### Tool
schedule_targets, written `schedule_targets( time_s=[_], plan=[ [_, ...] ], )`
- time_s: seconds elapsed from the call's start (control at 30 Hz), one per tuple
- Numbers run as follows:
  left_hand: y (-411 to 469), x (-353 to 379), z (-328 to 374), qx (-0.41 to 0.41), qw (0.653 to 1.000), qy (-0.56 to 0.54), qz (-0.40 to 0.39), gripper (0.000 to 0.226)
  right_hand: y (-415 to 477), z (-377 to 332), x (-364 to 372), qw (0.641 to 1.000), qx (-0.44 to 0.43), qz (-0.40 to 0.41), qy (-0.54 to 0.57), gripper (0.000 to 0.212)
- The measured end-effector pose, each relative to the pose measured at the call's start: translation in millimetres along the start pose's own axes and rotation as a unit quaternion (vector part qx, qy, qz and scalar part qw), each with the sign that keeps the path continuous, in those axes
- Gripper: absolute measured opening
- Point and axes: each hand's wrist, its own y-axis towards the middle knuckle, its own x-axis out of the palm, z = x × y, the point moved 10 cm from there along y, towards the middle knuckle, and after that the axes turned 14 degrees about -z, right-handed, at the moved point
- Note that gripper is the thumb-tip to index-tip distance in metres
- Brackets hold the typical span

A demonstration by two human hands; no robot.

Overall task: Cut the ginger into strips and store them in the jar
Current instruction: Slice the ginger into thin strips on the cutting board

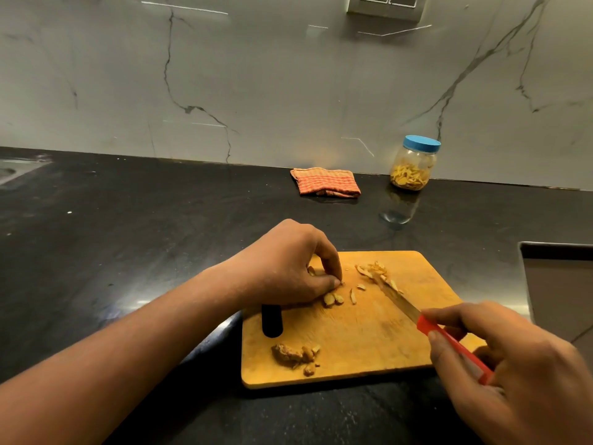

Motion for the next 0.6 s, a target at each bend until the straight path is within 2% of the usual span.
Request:
schedule_targets(
  time_s=[0.13, 0.3, 0.6],
  plan=[
    [-3.0, -5.0, -1.6, -0.005, 1.0, -0.015, 0.003, 0.012, -3.4, -7.7, -7.0, 1.0, -0.004, 0.025, 0.017, 0.019],
    [-7.0, -15.7, -7.0, -0.016, 0.999, -0.03, 0.026, 0.009, -3.2, -24.1, 9.0, 0.999, -0.029, 0.002, 0.023, 0.019],
    [-1.7, -3.6, -9.2, -0.021, 0.999, -0.04, -0.017, 0.011, 1.8, -14.1, 17.9, 1.0, -0.021, -0.001, -0.002, 0.015]
  ],
)
